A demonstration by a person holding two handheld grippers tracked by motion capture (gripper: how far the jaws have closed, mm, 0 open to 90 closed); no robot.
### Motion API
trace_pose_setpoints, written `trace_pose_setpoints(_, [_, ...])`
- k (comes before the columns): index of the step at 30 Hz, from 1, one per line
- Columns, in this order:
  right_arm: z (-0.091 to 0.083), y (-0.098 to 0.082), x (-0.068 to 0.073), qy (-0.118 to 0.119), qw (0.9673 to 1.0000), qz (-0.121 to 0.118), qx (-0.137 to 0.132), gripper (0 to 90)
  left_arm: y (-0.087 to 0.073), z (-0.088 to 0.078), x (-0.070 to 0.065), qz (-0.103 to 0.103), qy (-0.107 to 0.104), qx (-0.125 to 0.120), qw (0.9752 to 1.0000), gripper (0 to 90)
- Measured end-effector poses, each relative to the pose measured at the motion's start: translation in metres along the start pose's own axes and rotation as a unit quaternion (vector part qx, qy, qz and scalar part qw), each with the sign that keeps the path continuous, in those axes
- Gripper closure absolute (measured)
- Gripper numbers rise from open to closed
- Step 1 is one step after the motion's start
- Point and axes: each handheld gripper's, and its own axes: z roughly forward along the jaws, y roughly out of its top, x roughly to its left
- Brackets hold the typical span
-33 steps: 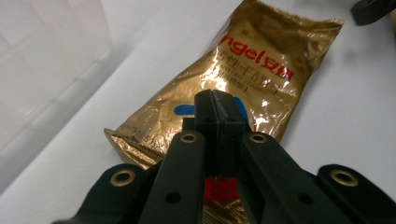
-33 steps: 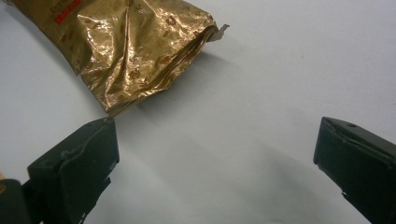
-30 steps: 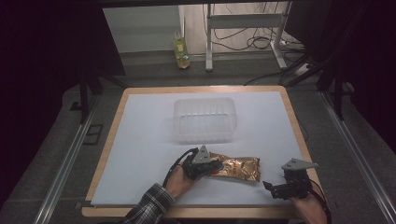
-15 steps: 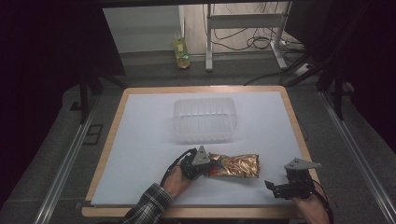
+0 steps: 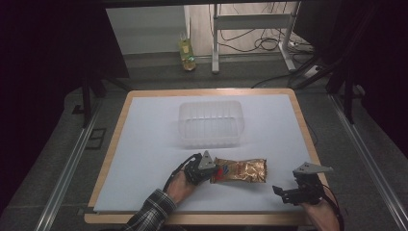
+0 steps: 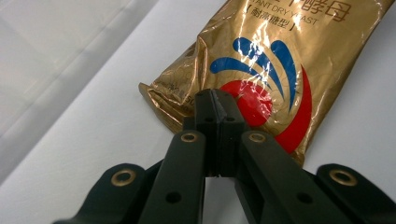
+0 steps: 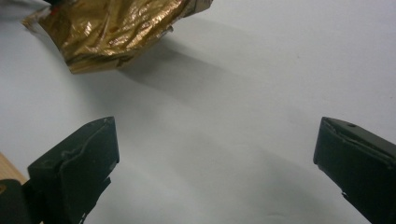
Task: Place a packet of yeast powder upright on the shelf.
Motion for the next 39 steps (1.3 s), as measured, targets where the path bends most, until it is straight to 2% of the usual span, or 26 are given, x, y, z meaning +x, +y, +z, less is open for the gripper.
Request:
trace_pose_setpoints(4, [0.001, 0.002, 0.001, 0.021, 0.9995, 0.021, 0.0, 0.3, 0.0, 0.0, 0.0, -0.003, -0.001, 0.001, 1.0, 89.7])
trace_pose_setpoints(9, [0.004, 0.005, 0.004, 0.032, 0.9989, 0.034, 0.003, 0.2, 0.0, 0.0, 0.001, -0.006, -0.002, 0.0, 1.0, 89.7])
trace_pose_setpoints(10, [0.005, 0.007, 0.004, 0.047, 0.998, 0.043, 0.002, 0.3, 0.0, 0.0, 0.001, -0.007, -0.003, 0.0, 1.0, 89.7])
trace_pose_setpoints(15, [0.006, 0.012, 0.003, 0.07, 0.9956, 0.063, -0.002, 0.3, 0.0, 0.0, 0.0, -0.006, -0.001, 0.0, 1.0, 89.7])
trace_pose_setpoints(17, [0.009, 0.017, 0.004, 0.091, 0.9934, 0.07, -0.004, 0.3, 0.0, 0.0, 0.0, -0.007, -0.002, -0.001, 1.0, 89.7])
trace_pose_setpoints(21, [0.014, 0.022, 0.006, 0.102, 0.9915, 0.08, 0.003, 0.3, 0.0, 0.0, 0.0, -0.008, -0.002, -0.001, 1.0, 89.7])
trace_pose_setpoints(22, [0.018, 0.025, 0.007, 0.112, 0.9898, 0.088, 0.005, 0.3, 0.0, 0.0, 0.001, -0.008, -0.003, -0.001, 1.0, 89.7])
trace_pose_setpoints(27, [0.028, 0.034, 0.012, 0.124, 0.9877, 0.092, 0.02, 0.6, 0.0, 0.0, 0.001, -0.009, -0.004, -0.002, 0.9999, 89.7])
trace_pose_setpoints(28, [0.03, 0.036, 0.013, 0.128, 0.9868, 0.098, 0.021, 1.1, 0.0, 0.0, 0.001, -0.01, -0.004, -0.002, 0.9999, 89.7])
trace_pose_setpoints(31, [0.038, 0.043, 0.013, 0.155, 0.9794, 0.126, 0.024, 5.8, -0.001, 0.0, 0.001, -0.01, -0.004, -0.002, 0.9999, 89.7])
trace_pose_setpoints(32, [0.04, 0.044, 0.012, 0.162, 0.978, 0.13, 0.024, 6.7, 0.0, 0.0, 0.001, -0.01, -0.005, -0.002, 0.9999, 89.6])
trace_pose_setpoints(33, [0.045, 0.047, 0.012, 0.172, 0.9744, 0.141, 0.029, 10.4, -0.001, 0.0, 0.001, -0.011, -0.005, -0.003, 0.9999, 89.7])
trace_pose_setpoints(38, [0.053, 0.05, 0.01, 0.189, 0.9697, 0.151, 0.036, 18.0, -0.001, 0.0, 0.002, -0.009, -0.006, -0.002, 0.9999, 89.7])
trace_pose_setpoints(39, [0.058, 0.052, 0.008, 0.204, 0.9644, 0.164, 0.035, 22.7, -0.001, 0.0, 0.002, -0.009, -0.007, -0.003, 0.9999, 89.7])
